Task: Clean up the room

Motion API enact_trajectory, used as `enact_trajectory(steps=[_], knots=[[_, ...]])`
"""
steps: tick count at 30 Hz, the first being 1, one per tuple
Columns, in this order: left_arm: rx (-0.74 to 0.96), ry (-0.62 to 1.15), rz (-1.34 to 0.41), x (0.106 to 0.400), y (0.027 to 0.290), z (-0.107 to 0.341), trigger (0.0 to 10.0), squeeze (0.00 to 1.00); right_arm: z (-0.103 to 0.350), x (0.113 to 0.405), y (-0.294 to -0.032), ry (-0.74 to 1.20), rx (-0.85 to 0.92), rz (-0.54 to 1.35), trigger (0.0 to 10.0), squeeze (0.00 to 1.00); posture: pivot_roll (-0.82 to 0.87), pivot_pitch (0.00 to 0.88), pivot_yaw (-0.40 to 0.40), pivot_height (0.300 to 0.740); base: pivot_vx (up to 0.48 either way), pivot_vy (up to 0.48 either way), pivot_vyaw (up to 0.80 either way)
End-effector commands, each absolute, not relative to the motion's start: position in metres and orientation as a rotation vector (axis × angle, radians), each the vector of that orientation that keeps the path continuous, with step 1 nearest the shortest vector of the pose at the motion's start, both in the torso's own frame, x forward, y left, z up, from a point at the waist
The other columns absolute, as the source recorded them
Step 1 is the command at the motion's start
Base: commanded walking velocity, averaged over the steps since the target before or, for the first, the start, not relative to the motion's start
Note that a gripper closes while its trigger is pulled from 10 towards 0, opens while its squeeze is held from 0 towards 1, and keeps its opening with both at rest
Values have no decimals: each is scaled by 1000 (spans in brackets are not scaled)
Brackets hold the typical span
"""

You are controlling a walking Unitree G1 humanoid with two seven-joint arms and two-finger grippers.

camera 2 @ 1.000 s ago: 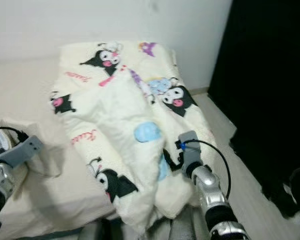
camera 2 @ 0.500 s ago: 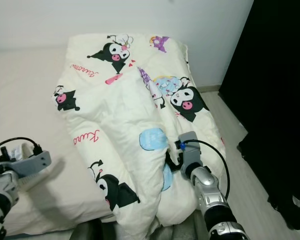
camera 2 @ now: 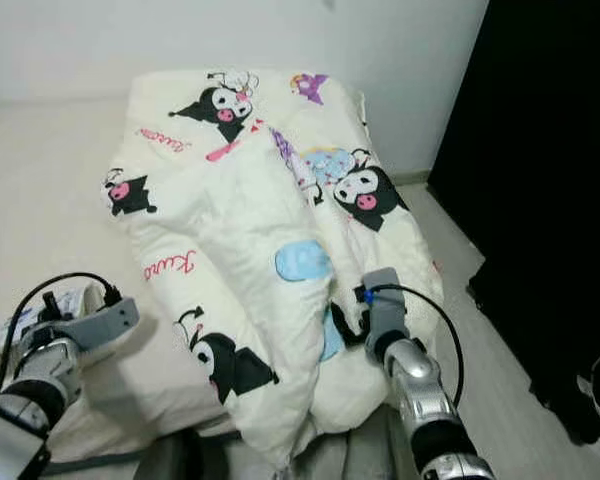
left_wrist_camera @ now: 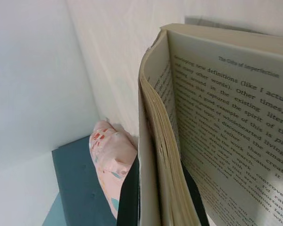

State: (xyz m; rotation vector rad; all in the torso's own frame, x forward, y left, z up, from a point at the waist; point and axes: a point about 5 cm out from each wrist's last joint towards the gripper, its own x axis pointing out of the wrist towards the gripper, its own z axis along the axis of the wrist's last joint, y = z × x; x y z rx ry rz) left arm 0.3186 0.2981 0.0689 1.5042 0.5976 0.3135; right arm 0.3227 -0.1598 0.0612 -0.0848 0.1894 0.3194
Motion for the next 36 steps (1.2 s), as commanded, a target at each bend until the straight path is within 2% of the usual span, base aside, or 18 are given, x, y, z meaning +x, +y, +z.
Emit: enact_trajectory(steps=[1,7,8,10,11,20,23,24,27,28,29,32,33,34,36], knots=[[1523,595,328,318,298,69,10000,0,56,318,-160,211,-74,315,10000,0,-195,197,-5,481,0,0,0],[1527,580,365,316,303,71,10000,0,52,311,-162,216,-71,313,10000,0,-209,223,-4,481,0,0,0],[1493,575,422,314,308,73,10000,651,49,306,-162,225,-73,313,10000,0,-223,244,-10,481,0,0,0],[1483,572,442,314,310,75,10000,651,48,304,-162,226,-72,314,10000,0,-224,245,-10,481,0,0,0],[1482,568,457,314,312,76,10000,1000,48,303,-162,227,-71,316,10000,0,-226,250,-13,481,0,0,0],[1547,551,441,316,314,80,10000,1000,49,302,-157,227,-71,338,10000,0,-225,254,-19,481,0,0,0],[1574,590,379,314,313,75,10000,1000,51,304,-157,220,-68,339,10000,0,-224,247,-16,481,0,0,0],[1591,647,294,311,312,67,10000,1000,53,306,-157,214,-67,338,10000,0,-218,239,-15,481,0,0,0],[1593,703,209,307,309,59,10000,1000,55,307,-158,210,-66,336,10000,0,-215,233,-14,481,0,0,0],[1570,739,157,306,306,54,10000,1000,56,308,-159,208,-68,333,10000,0,-211,227,-14,481,0,0,0],[1457,807,46,304,296,42,10000,1000,59,309,-162,200,-69,324,10000,0,-207,222,-16,481,0,0,0],[1387,820,23,305,291,40,10000,1000,60,310,-163,198,-70,321,10000,0,-207,219,-14,481,0,0,0],[1221,805,-11,312,280,40,10000,1000,61,312,-164,194,-70,317,10000,0,-203,210,-13,481,0,0,0],[1221,805,-11,312,280,40,10000,1000,61,312,-164,194,-70,317,10000,0,-203,210,-13,481,0,0,0],[1044,753,-121,325,264,48,10000,969,64,315,-167,191,-71,309,10000,0,-187,192,-15,481,0,0,0]])
